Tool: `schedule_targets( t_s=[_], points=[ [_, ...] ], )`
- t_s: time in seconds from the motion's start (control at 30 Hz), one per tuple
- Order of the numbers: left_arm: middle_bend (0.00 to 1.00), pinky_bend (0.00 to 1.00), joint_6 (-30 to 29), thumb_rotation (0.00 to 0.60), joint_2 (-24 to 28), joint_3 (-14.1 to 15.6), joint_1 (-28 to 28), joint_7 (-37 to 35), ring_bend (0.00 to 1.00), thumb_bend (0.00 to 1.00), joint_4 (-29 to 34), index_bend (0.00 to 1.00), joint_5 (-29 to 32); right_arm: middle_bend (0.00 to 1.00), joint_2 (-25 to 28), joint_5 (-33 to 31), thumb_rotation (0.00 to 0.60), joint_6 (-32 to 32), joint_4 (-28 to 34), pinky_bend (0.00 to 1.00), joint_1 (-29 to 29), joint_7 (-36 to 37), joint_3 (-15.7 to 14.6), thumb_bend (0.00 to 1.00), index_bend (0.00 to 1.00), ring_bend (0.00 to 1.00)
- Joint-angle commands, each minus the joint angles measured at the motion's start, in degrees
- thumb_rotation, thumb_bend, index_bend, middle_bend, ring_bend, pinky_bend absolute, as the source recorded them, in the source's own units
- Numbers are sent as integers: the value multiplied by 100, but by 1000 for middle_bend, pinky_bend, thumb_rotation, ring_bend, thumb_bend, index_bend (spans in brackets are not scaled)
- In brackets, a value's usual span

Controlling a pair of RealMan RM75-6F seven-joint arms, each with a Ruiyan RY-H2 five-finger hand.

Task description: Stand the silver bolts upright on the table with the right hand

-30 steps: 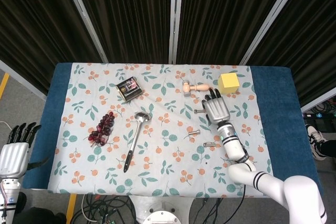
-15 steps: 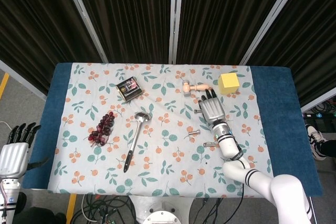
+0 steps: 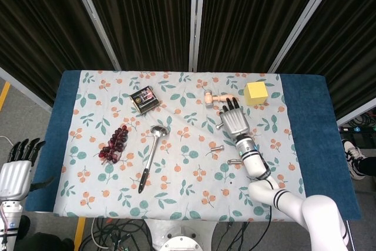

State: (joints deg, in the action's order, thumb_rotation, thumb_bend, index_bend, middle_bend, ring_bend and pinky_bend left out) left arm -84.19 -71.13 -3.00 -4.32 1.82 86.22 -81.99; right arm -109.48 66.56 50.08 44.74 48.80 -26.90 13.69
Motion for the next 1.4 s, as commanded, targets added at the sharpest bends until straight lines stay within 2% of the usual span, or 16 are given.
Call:
schedule_targets(
  t_s=[0.03, 0.5, 0.7, 0.97, 1.2, 1.4],
  points=[
    [87, 0, -6, 600, -6, 1, 5, -13, 0, 0, -11, 147, -4, 271, 61, 167, 600, 160, 81, 4, 75, -236, -66, 379, 538, 47],
    [87, 0, 10, 600, -47, 26, 55, -137, 0, 0, -132, 147, 26, 272, -72, 784, 600, 301, -324, 0, 374, -1394, -495, 379, 539, 41],
    [87, 0, 37, 600, -62, 35, 54, -180, 0, 0, -170, 146, 18, 271, -196, 1079, 600, 448, -556, 0, 401, -1508, -666, 379, 511, 19],
    [87, 0, 42, 600, -74, 45, 61, -212, 0, 0, -189, 147, 1, 265, -293, 1228, 600, 551, -731, 0, 321, -1682, -756, 379, 429, 0],
    [87, 0, 12, 600, -81, 43, 75, -206, 0, 0, -188, 147, -17, 258, -335, 1212, 600, 635, -759, 0, 230, -1864, -701, 382, 385, 0],
    [87, 0, -25, 600, -64, 31, 81, -191, 0, 0, -169, 147, -36, 248, -181, 1267, 600, 962, -401, 0, 117, -1600, -601, 381, 264, 0]
  ],
)
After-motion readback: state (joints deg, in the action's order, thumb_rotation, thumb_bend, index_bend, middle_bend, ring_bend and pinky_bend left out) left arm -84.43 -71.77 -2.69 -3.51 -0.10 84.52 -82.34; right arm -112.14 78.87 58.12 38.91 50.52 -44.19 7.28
